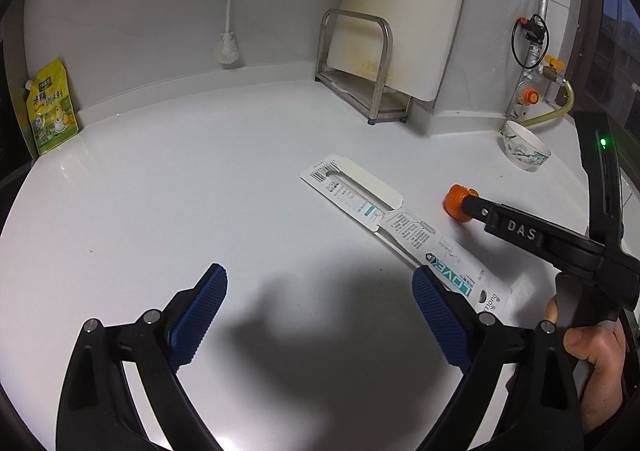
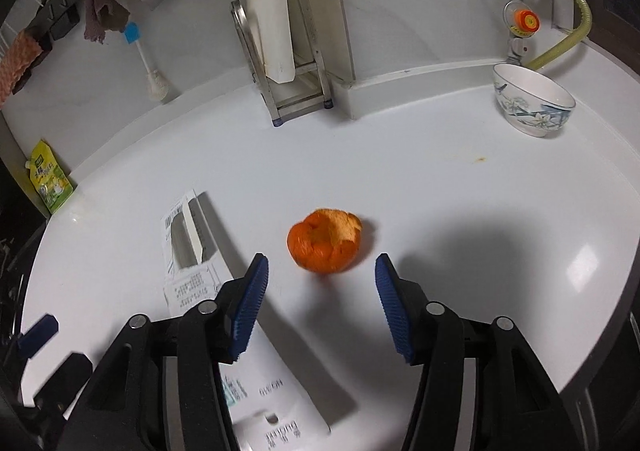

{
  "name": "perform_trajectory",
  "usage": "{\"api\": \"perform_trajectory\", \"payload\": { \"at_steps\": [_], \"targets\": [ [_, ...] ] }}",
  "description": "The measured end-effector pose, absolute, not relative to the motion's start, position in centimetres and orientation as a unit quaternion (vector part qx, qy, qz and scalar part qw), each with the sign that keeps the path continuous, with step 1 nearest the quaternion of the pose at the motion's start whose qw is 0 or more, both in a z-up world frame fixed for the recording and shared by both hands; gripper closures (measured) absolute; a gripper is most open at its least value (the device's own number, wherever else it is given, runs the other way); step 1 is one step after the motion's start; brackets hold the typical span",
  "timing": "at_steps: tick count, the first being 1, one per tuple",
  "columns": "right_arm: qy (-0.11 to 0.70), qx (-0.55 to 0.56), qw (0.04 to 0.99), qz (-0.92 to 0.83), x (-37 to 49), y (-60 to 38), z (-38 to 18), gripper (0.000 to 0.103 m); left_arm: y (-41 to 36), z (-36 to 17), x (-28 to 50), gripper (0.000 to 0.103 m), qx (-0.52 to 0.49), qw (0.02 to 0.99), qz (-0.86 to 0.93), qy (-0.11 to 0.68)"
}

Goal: Collect trash
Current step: 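Grasp the orange peel with the right tool while the left tool grasps the LOVE box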

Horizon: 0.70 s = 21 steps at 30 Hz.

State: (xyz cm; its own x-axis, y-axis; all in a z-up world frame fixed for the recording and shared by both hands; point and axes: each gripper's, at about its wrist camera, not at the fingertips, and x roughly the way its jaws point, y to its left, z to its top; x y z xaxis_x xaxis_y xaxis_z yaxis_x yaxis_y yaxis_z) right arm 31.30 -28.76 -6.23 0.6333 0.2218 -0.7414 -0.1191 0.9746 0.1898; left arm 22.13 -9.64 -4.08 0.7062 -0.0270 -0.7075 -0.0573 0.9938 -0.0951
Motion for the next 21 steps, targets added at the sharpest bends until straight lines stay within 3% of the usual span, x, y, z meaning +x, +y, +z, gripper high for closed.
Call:
{"api": "perform_trajectory", "payload": {
  "at_steps": [10,12,18,21],
  "targets": [
    [0.441,0.063,0.892,0.078,33.7,-28.1,-7.3,0.05,-10.5,-4.5,23.2,0.011,-0.057,0.92,0.014,0.386],
    [0.443,0.054,0.892,0.075,33.7,-28.0,-7.4,0.063,-10.5,-4.5,23.3,0.011,-0.058,0.92,0.015,0.386],
    [0.432,0.052,0.897,0.072,33.1,-28.2,-6.8,0.08,-10.9,-4.6,23.4,0.011,-0.062,0.919,0.013,0.389],
    [0.418,0.066,0.905,0.051,31.7,-29.8,-6.2,0.083,-11.4,-4.7,23.7,0.011,-0.066,0.917,0.015,0.394]
  ]
}}
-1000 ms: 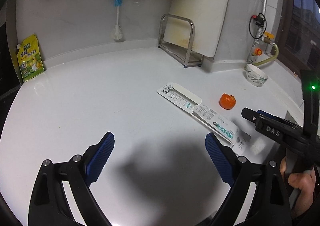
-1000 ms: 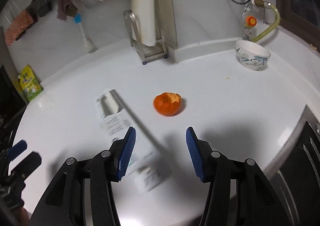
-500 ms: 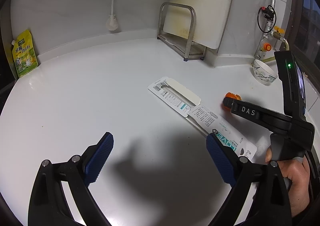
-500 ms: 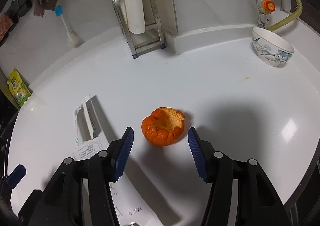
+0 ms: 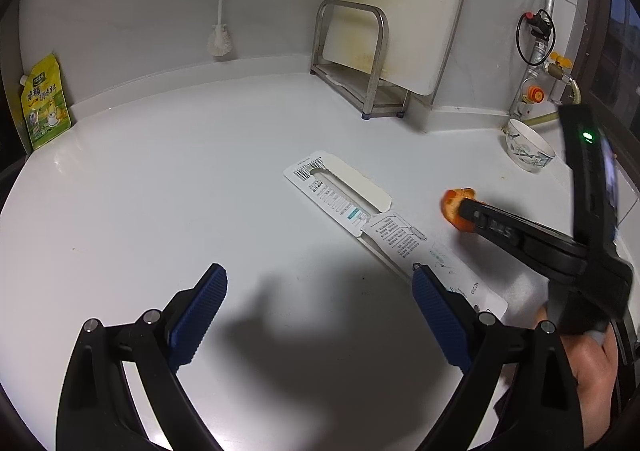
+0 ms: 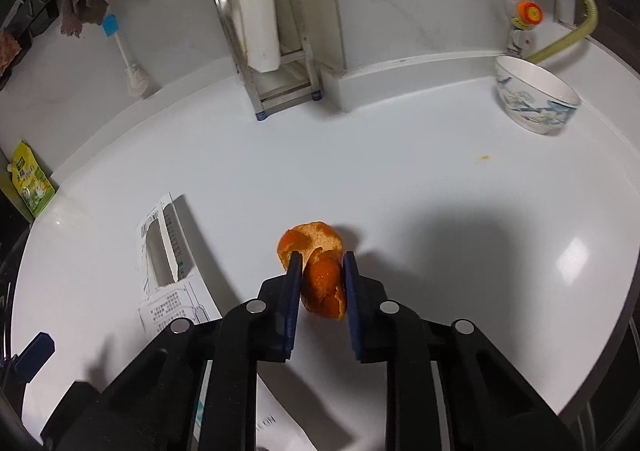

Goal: Collect trash
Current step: 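Grasp the orange peel with the right tool while the left tool grasps the LOVE box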

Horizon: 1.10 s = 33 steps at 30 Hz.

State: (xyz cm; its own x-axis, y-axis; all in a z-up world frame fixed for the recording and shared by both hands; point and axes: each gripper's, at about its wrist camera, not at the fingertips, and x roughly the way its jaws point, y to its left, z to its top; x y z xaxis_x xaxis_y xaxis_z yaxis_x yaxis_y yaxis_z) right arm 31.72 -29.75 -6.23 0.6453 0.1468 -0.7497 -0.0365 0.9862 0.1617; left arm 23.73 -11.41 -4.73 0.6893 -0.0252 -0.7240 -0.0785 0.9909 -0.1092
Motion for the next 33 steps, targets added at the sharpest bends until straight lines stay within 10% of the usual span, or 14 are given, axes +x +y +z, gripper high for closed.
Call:
{"api": "perform_trajectory", "payload": {
  "at_steps": [33],
  "targets": [
    [0.289,0.23,0.928,-0.053,22.4,-43.6,-1.7,0.084,-18.1,-6.5,32.1,0.011,-0.119,0.834,0.083,0.532]
  ]
}}
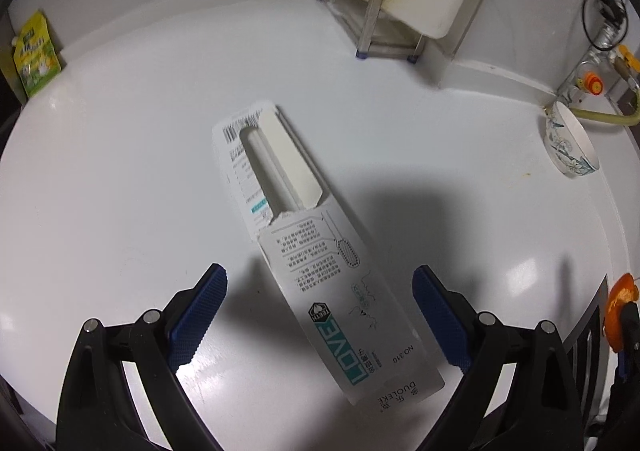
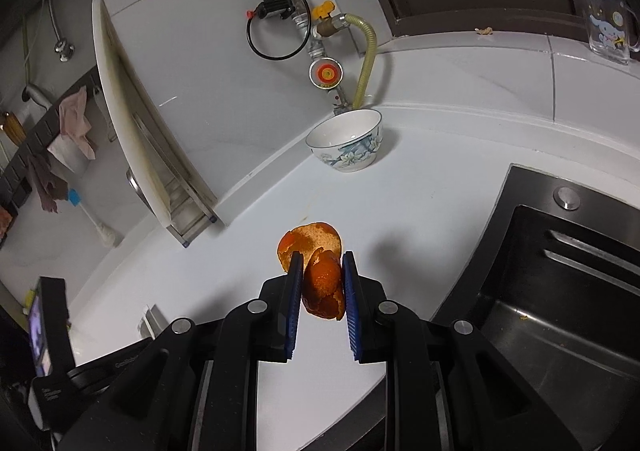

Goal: Collect trash
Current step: 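Grasp the orange peel with the right tool while the left tool grasps the LOVE box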

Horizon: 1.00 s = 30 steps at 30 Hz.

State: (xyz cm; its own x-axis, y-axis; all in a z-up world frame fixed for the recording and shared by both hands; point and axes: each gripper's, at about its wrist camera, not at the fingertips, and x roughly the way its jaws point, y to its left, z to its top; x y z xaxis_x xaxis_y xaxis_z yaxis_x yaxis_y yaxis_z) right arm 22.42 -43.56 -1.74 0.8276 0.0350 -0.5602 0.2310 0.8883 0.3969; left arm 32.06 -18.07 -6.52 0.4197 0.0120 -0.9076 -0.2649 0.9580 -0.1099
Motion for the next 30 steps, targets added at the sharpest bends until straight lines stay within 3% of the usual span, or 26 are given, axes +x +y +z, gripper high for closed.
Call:
{"api": "perform_trajectory", "payload": {
  "at_steps": [22,26,30],
  "targets": [
    [0.279,0.248,0.927,-0.038,22.1,-44.2,-1.5,0.084,-18.0,-8.3,33.6,0.013,-0.124,0.812,0.13,0.556],
    [0.278,0.254,0.926,-0.034,22.0,-44.3,-1.5,0.084,-18.6,-7.8,33.4,0.034,-0.098,0.82,0.123,0.55],
    [0.278,0.254,0.926,-0.034,22.1,-44.4,-1.5,0.084,-18.9,-7.5,33.2,0.047,-0.094,0.825,0.114,0.545]
  ]
}}
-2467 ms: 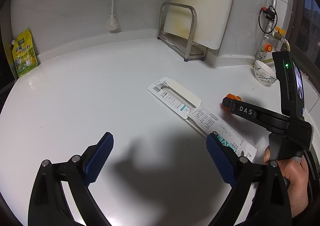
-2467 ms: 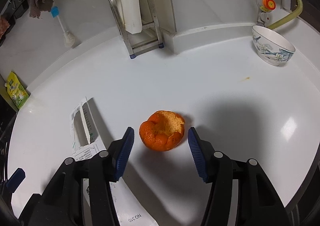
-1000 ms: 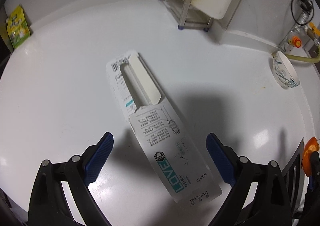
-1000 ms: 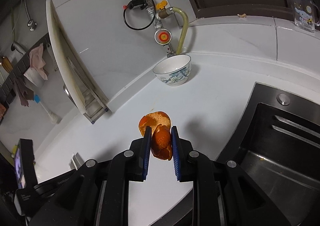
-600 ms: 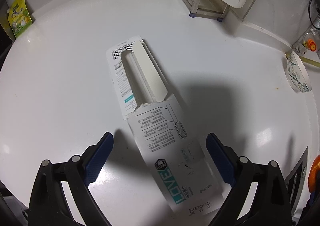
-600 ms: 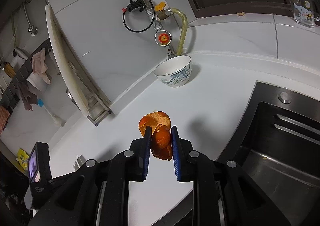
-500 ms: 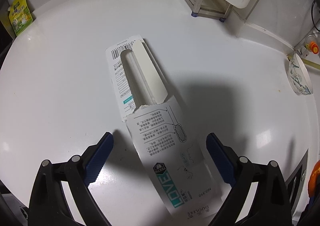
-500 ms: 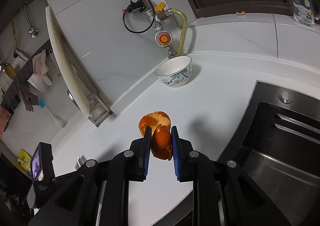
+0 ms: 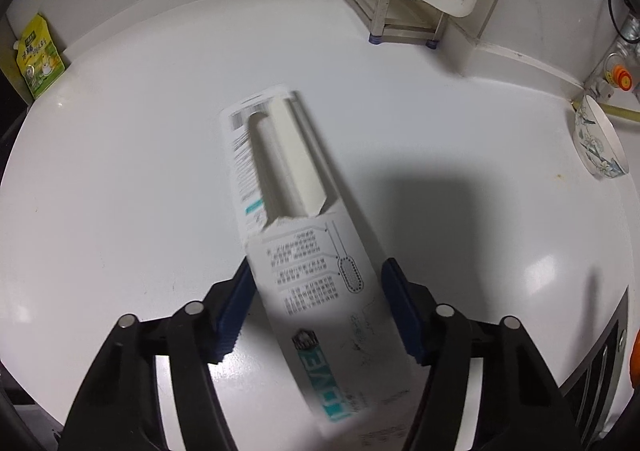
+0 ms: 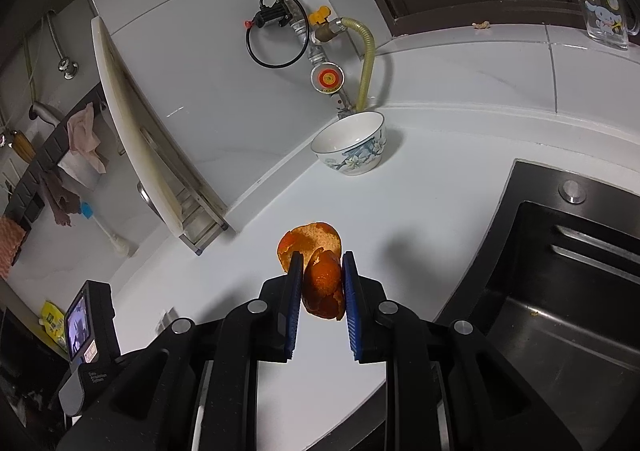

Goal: Collect trash
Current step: 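Grasp the orange peel with the right tool while the left tool grasps the LOVE box, then carry the box and peel over the bin and open both tools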

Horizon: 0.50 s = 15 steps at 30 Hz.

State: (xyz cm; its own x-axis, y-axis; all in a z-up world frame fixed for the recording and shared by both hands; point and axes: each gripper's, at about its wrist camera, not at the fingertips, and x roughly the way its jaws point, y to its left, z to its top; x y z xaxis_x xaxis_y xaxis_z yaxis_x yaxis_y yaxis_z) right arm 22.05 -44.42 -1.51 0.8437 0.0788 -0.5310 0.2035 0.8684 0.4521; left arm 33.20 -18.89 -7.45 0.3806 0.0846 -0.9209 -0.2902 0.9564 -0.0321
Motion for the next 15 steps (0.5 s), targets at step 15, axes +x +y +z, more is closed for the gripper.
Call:
{"api": "perform_trajectory", "payload": {
  "at_steps": [15],
  "targets": [
    [0.281,0.242,0.928,-0.03,22.2,-44.2,-1.8,0.084,-18.6,-5.6,30.6,0.052,-0.016,0.87,0.077,0.487]
  ]
}}
